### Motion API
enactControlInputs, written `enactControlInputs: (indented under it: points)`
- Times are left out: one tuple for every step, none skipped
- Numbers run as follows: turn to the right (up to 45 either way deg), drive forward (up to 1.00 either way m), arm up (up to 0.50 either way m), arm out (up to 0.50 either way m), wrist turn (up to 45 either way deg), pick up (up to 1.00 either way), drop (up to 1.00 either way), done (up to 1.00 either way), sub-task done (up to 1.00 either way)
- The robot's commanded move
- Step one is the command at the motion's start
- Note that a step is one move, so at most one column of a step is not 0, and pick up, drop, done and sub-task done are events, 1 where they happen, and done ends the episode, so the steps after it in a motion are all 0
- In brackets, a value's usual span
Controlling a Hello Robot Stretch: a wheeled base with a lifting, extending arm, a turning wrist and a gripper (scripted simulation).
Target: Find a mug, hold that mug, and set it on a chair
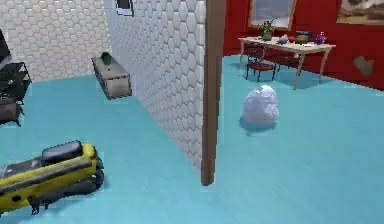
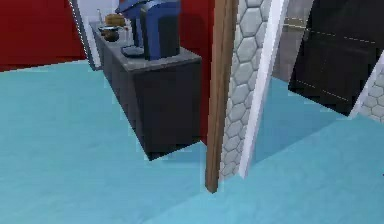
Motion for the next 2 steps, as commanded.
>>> enactControlInputs:
  points:
    - [45.0, 0.0, 0.0, 0.0, 0.0, 0.0, 0.0, 0.0, 0.0]
    - [6.0, 0.0, 0.0, 0.0, 0.0, 0.0, 0.0, 0.0, 0.0]
